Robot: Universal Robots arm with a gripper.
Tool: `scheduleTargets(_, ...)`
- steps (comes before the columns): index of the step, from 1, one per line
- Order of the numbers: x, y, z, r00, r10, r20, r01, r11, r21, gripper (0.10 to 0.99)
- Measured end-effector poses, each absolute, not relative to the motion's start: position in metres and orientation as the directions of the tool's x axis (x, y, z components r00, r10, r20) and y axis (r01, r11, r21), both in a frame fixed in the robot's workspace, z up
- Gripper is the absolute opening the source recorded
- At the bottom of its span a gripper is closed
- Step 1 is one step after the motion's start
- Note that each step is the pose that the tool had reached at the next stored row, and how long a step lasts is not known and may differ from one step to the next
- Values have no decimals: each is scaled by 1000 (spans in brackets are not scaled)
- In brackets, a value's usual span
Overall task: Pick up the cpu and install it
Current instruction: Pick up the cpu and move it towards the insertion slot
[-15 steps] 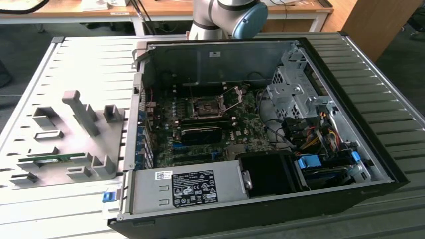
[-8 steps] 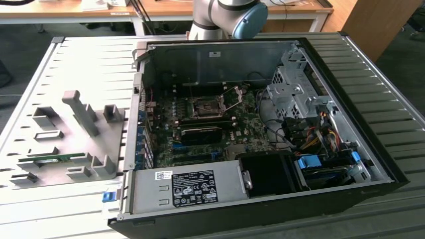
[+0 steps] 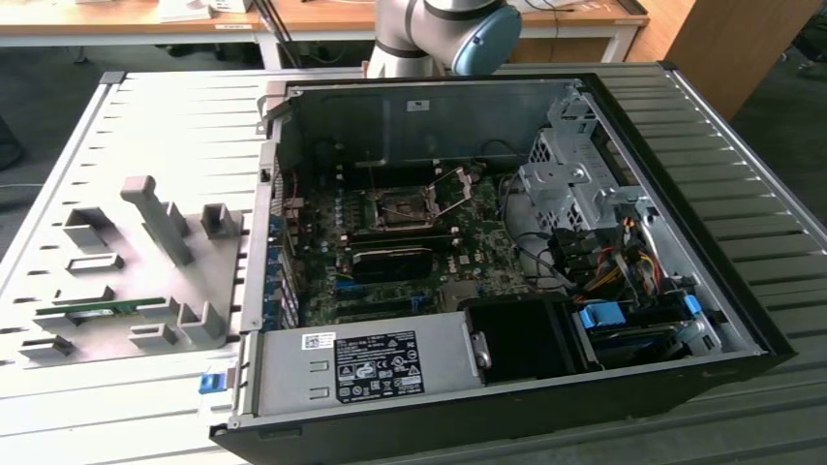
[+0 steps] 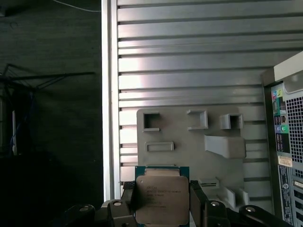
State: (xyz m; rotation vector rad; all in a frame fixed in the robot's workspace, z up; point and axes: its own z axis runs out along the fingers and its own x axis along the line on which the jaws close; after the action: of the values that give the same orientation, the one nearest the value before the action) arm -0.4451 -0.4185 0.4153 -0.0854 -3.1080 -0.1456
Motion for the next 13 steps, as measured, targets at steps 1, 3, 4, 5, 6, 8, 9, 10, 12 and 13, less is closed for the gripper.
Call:
scheduleTargets(1,-445,-419,417,-998,54,32,56,994,93,541)
scheduleTargets(3,-445,-419,420,-998,54,32,57,994,93,541)
scheduleTargets(4,-445,-418,421,-998,54,32,57,994,93,541)
scheduleTargets(5,-444,-419,421,-998,54,31,57,994,93,541)
scheduleTargets(6,-443,-419,421,-998,54,32,57,994,93,541)
scheduleTargets(8,-440,-419,421,-998,54,32,57,994,94,541)
scheduleTargets(9,-439,-419,421,-998,54,32,57,994,94,541)
scheduleTargets(10,-437,-419,421,-998,54,32,57,994,95,541)
scheduleTargets(12,-433,-419,421,-998,54,32,57,994,95,541)
scheduleTargets(13,-431,-419,421,-998,54,32,57,994,95,541)
